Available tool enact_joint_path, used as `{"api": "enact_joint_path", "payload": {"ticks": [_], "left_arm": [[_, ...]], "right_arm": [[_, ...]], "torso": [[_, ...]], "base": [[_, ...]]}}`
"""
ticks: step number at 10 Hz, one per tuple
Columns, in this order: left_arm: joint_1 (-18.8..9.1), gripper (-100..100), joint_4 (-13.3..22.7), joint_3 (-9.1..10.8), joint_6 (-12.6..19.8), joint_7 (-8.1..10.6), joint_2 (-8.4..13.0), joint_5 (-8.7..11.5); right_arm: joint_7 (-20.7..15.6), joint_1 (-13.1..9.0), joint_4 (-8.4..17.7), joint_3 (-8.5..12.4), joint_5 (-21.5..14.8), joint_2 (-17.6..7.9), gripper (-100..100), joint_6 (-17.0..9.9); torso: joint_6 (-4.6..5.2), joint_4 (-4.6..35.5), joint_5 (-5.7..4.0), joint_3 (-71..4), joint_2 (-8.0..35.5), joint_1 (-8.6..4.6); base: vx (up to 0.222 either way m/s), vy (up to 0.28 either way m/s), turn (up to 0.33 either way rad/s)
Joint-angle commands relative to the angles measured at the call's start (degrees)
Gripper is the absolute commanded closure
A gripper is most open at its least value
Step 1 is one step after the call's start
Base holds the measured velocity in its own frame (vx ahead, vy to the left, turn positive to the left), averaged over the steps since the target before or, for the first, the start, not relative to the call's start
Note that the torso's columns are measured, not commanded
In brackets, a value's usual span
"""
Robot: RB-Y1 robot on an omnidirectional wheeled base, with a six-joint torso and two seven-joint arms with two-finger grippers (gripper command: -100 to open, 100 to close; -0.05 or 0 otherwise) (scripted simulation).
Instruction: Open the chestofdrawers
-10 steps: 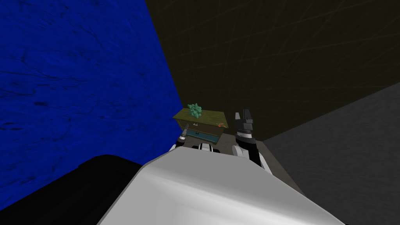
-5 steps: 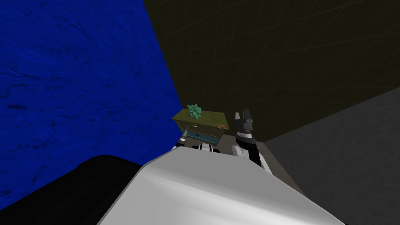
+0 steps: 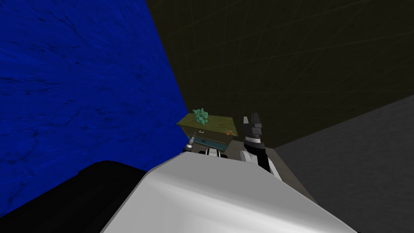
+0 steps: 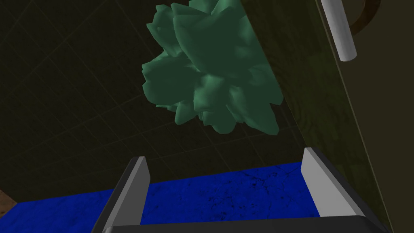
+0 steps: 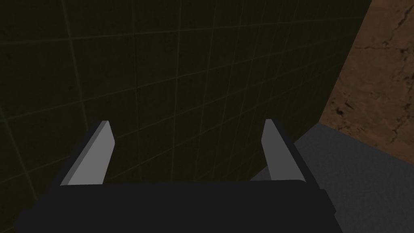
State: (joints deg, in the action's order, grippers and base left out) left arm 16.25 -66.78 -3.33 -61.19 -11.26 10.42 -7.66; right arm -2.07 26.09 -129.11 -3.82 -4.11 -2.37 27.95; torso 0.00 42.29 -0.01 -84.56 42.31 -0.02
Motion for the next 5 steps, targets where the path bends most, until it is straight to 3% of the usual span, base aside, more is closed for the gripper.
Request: {"api": "enact_joint_path", "payload": {"ticks": [1, 5], "left_arm": [[-0.7, -100, 3.7, 0.08, -1.2, -0.37, -0.3, 0.0], [-1.9, -100, 9.1, 0.15, -3.3, -1.09, -1.0, 0.0]], "right_arm": [[0.0, 0.0, 0.0, 0.0, 0.0, 0.0, 0, 0.0], [0.0, 0.0, 0.0, 0.0, 0.0, 0.0, 0, 0.0]], "torso": [[0.01, 0.0, 0.01, 0.0, 0.0, 0.04], [0.0, 0.0, 0.01, 0.0, -0.1, 0.03]], "base": [[0.04, 0.003, -0.004], [0.047, 0.002, -0.004]]}}
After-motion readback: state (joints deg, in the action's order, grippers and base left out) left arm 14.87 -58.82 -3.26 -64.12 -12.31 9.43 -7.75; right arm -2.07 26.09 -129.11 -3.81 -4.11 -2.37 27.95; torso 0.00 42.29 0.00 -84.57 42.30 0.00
